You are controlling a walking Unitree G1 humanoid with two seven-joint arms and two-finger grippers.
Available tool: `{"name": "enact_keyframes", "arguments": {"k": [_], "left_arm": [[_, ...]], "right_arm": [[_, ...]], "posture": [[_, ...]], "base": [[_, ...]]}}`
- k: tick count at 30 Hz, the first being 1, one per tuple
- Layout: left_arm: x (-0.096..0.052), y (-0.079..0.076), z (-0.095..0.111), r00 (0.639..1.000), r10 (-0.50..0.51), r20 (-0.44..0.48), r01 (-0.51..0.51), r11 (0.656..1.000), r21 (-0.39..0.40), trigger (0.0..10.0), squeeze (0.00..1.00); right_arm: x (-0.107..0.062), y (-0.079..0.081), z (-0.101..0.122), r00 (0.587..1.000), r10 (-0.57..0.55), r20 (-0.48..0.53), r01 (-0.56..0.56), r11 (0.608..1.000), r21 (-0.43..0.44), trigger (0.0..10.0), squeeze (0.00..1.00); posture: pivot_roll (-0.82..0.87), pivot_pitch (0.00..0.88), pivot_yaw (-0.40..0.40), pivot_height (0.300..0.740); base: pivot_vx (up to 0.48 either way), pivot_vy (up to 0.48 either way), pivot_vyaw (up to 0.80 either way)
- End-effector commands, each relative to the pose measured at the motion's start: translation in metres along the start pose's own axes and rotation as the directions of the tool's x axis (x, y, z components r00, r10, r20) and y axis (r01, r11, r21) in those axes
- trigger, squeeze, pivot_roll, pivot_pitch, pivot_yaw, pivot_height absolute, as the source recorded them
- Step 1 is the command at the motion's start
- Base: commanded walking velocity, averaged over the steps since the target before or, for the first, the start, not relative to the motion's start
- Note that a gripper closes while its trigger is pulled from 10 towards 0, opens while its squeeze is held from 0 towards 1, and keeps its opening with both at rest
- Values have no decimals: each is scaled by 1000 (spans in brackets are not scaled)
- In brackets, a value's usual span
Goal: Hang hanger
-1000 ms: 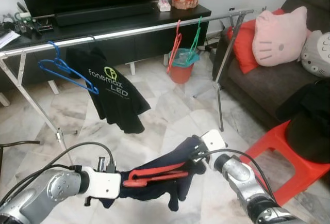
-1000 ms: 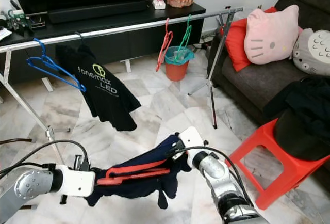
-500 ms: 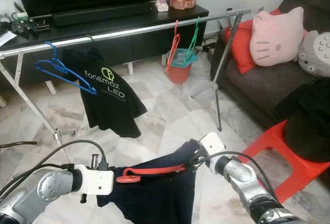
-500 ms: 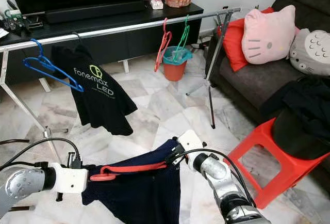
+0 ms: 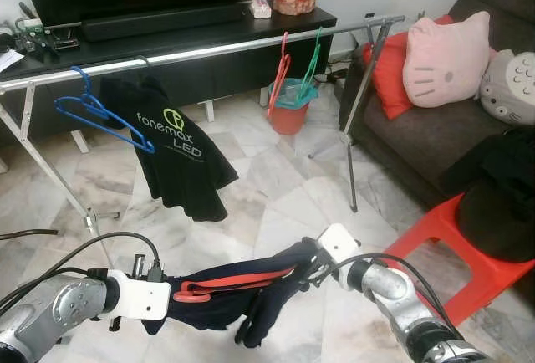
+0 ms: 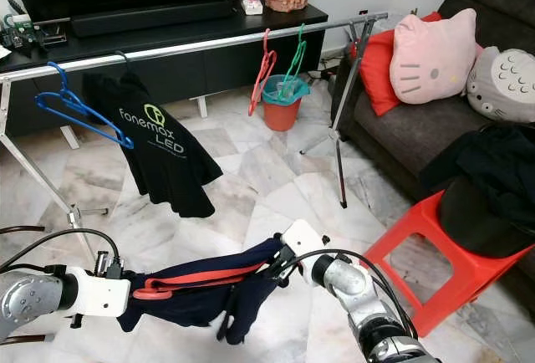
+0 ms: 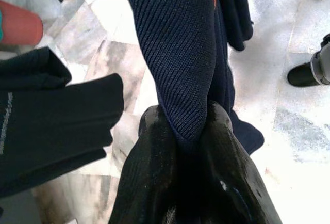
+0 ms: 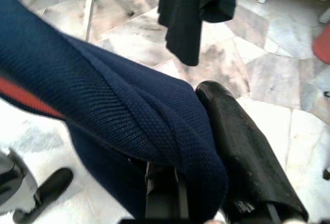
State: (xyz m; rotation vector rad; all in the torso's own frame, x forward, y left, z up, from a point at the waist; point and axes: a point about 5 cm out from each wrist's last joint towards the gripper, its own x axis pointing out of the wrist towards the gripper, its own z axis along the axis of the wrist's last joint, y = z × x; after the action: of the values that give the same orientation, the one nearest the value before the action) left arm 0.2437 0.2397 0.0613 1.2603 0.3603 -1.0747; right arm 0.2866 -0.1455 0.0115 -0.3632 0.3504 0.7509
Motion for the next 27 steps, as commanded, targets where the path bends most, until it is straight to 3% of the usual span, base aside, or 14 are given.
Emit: {"name": "enact_keyframes", "arguments": {"k": [1, 7, 10, 16, 21, 22, 23, 27], "left_arm": [[-11, -1, -17, 998, 8, -69, -12, 998, -60, 10000, 0], [-15, 2, -18, 998, 47, -42, -51, 993, -106, 10000, 0], [-19, 8, -13, 993, 100, 58, -91, 986, -143, 10000, 0], [-23, 12, -6, 984, 124, 130, -104, 983, -150, 10000, 0], [-27, 8, -2, 983, 47, 176, -40, 998, -45, 10000, 0], [-30, 4, -6, 991, -29, 134, 21, 998, 61, 10000, 0], [-31, 4, -8, 992, -52, 117, 42, 995, 86, 10000, 0], [-32, 9, -8, 990, -48, 130, 37, 996, 82, 10000, 0]], "right_arm": [[-9, -12, -4, 999, -41, -14, 40, 999, -17, 0, 0], [-8, -8, -5, 1000, -22, -15, 22, 1000, -20, 0, 0], [-11, -8, -10, 999, -31, -40, 30, 999, -22, 0, 0], [-14, -9, -15, 997, -39, -60, 38, 999, -25, 0, 0], [-19, -11, -21, 995, -61, -79, 60, 998, -18, 0, 0], [-20, -13, -21, 994, -69, -79, 68, 998, -13, 0, 0], [-20, -13, -21, 995, -69, -79, 68, 998, -13, 0, 0], [-21, -13, -22, 995, -65, -81, 64, 998, -14, 0, 0]], "posture": [[26, 0, -74, 740], [26, 0, -78, 740], [28, 0, -80, 740], [27, 0, -81, 740], [24, 0, -80, 740], [24, 0, -80, 740], [24, 0, -80, 740], [25, 0, -80, 740]], "base": [[0, 0, 0], [0, 0, 0], [0, 0, 0], [0, 0, 0], [0, 0, 0], [0, 0, 0], [0, 0, 0], [0, 0, 0]]}}
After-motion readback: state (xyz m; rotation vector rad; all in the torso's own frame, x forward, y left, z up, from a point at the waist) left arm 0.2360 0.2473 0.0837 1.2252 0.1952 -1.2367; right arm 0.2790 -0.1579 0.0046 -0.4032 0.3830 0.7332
